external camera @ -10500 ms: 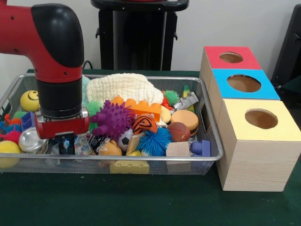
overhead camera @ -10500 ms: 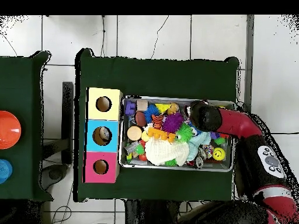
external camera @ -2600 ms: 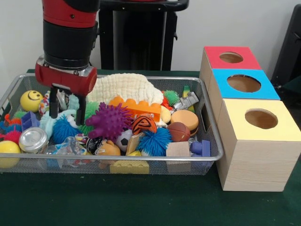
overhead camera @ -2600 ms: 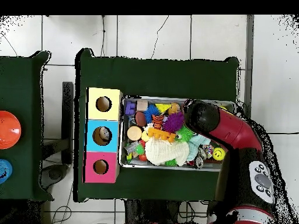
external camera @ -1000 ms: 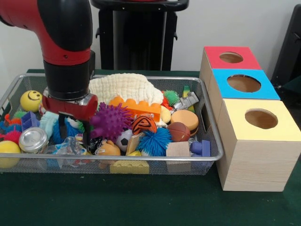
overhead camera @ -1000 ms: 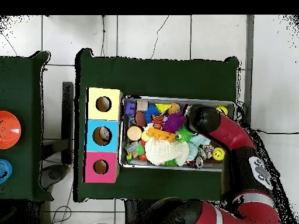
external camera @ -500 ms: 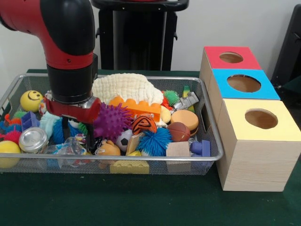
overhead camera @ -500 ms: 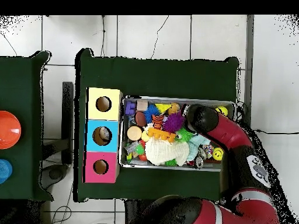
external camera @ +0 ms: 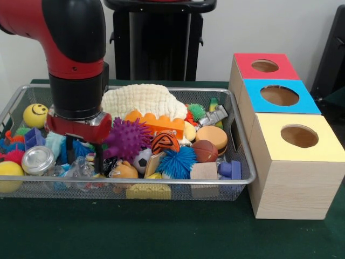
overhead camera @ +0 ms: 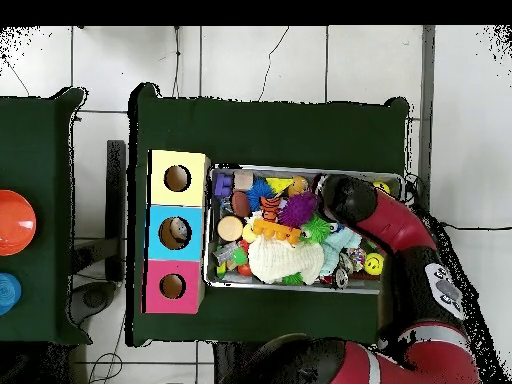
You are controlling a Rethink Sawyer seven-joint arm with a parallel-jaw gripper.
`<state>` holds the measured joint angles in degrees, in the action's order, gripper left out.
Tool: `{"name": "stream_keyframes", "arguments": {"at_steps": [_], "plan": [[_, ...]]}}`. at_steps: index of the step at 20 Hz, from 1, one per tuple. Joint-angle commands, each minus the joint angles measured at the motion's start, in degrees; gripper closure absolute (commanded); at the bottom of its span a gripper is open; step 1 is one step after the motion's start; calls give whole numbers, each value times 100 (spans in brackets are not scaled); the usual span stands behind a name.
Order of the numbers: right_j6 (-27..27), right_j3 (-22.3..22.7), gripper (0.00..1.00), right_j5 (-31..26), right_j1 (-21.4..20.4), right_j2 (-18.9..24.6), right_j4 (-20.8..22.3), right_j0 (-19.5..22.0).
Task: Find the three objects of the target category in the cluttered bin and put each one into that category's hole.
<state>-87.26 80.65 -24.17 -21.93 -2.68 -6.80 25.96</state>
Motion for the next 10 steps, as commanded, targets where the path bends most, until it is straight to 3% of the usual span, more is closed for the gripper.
{"name": "stream_keyframes", "arguments": {"at_steps": [1, 10], "plan": [[-566, -576, 0, -381, 178, 449, -40, -16], [-528, -793, 0, -636, 169, 437, -23, -48]]}}
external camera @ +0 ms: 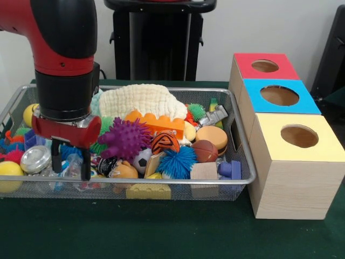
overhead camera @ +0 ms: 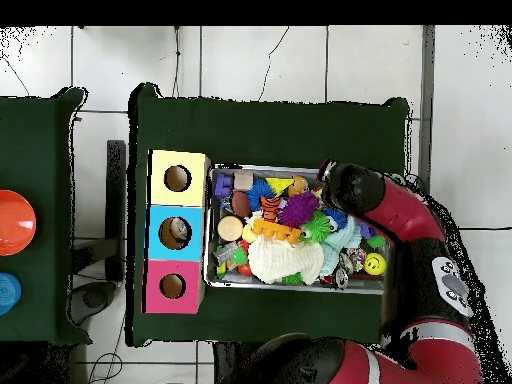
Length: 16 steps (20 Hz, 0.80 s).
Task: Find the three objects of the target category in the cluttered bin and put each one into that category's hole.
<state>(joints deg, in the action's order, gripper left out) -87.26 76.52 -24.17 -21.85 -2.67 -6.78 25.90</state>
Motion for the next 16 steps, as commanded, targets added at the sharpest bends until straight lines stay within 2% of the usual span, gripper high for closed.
{"name": "stream_keyframes", "arguments": {"at_steps": [1, 16], "plan": [[-529, -356, 0, -615, 147, 441, -20, -35], [-903, 672, 0, 299, -71, 393, 78, 49]]}}
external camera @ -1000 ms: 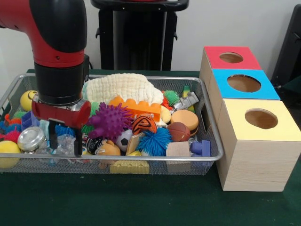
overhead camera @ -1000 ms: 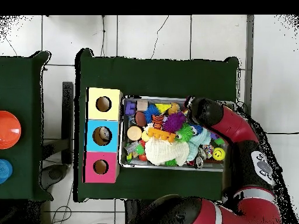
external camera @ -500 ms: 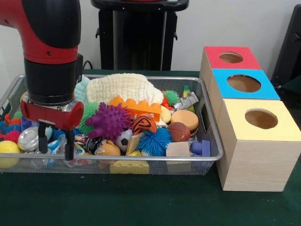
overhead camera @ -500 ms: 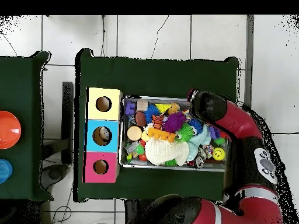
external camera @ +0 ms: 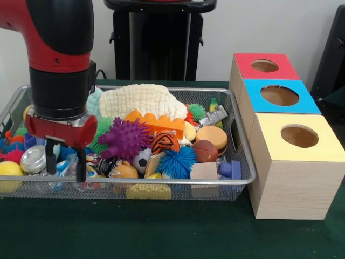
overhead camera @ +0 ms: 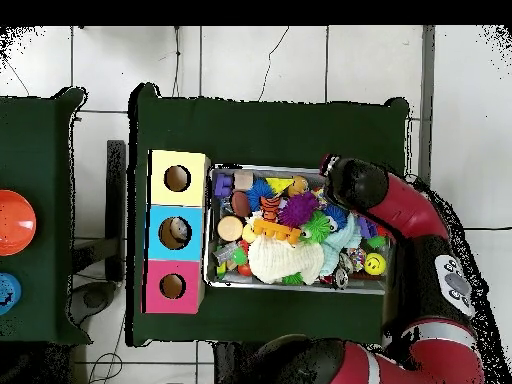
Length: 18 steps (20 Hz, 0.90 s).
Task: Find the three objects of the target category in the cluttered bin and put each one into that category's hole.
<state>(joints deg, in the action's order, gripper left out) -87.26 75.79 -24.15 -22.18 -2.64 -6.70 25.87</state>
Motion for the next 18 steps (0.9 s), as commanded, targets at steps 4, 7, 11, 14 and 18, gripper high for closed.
{"name": "stream_keyframes", "arguments": {"at_steps": [4, 7, 11, 14, 18], "plan": [[-928, 728, 0, 152, -61, -68, 251, -188], [-991, 573, 0, -91, 75, -373, 292, -371], [-897, 532, 0, 42, 193, -266, 257, -289], [-787, 363, 0, 1, 295, -192, 235, -249], [-605, 169, 0, 272, 527, 24, 282, -110]]}}
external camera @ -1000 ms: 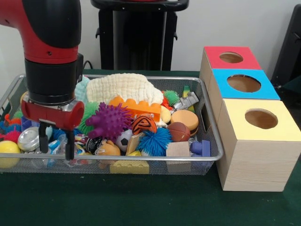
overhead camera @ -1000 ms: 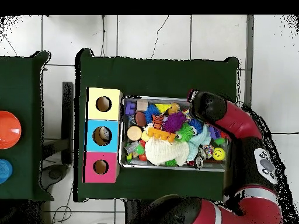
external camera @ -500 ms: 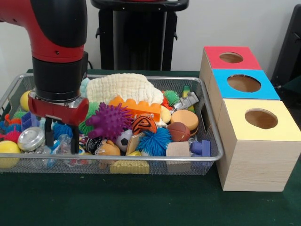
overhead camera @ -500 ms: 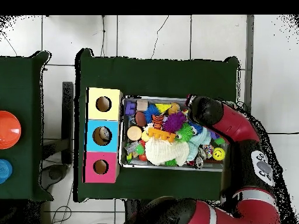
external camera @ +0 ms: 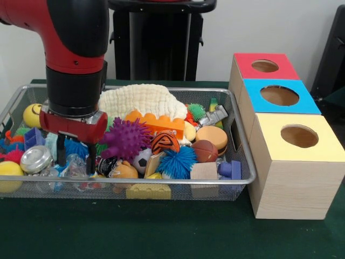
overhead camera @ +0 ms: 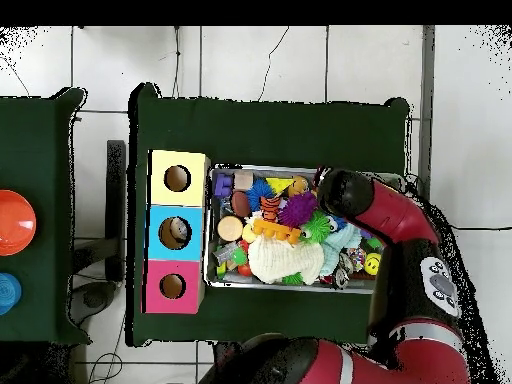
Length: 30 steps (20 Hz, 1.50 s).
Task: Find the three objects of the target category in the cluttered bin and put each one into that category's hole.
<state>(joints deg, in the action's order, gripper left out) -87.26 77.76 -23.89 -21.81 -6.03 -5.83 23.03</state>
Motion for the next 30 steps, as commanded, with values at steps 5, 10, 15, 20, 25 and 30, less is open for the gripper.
{"name": "stream_keyframes", "arguments": {"at_steps": [5, 10, 15, 20, 25, 30], "plan": [[-473, -286, 0, 365, 709, 387, 282, 204], [-454, -367, 0, 376, 782, 397, 285, 225], [-405, -477, 0, 325, 819, 367, 295, 222], [-456, -361, 0, 399, 770, 337, 318, 195], [-507, -193, 0, 550, 652, 346, 344, 200], [-558, -264, 100, 539, 655, 187, 377, 79]]}}
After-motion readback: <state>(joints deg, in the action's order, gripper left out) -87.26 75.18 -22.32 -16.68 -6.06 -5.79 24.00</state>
